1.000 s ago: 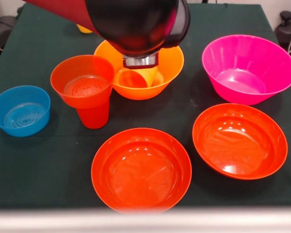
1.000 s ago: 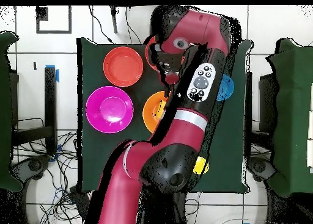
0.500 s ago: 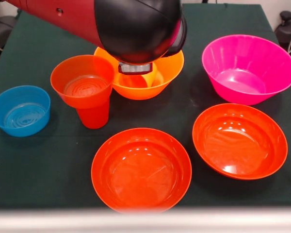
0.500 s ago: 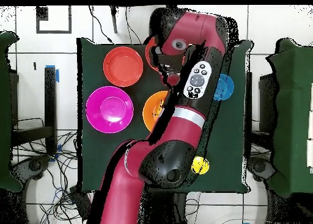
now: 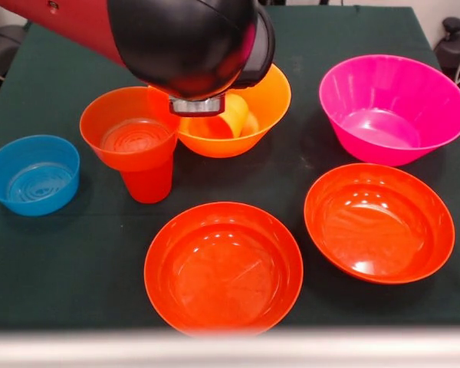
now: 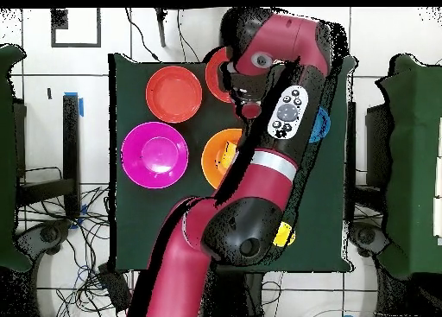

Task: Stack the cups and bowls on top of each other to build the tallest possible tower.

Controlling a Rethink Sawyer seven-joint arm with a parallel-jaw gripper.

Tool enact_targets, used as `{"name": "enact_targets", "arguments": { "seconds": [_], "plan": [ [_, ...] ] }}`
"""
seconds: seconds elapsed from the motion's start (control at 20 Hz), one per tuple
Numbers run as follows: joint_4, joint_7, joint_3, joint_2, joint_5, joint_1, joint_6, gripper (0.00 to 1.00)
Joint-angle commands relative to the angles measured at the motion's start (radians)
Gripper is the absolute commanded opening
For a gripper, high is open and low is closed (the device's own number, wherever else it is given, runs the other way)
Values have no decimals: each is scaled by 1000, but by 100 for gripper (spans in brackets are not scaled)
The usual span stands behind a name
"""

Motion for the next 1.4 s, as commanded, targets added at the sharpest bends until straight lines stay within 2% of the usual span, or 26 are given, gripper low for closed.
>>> {"name": "enact_targets", "arguments": {
  "seconds": [0.05,0.2,0.35,0.5,0.65,0.85,1.0,1.15,1.25,1.4],
  "plan": [
    [-12,144,-3,2,49,-9,-36,100],
    [-24,160,-26,7,90,-12,-30,100],
    [-78,204,-125,35,164,-29,20,100],
    [-82,234,-180,50,234,-29,8,100],
    [-70,220,-212,53,261,-28,-10,100],
    [-33,190,-211,58,258,-9,-72,100],
    [-5,214,-201,62,273,6,-76,100],
    [57,194,-157,65,216,47,-124,100],
    [122,150,-119,58,150,90,-157,100],
    [222,141,-66,50,113,145,-231,100]
  ]
}}
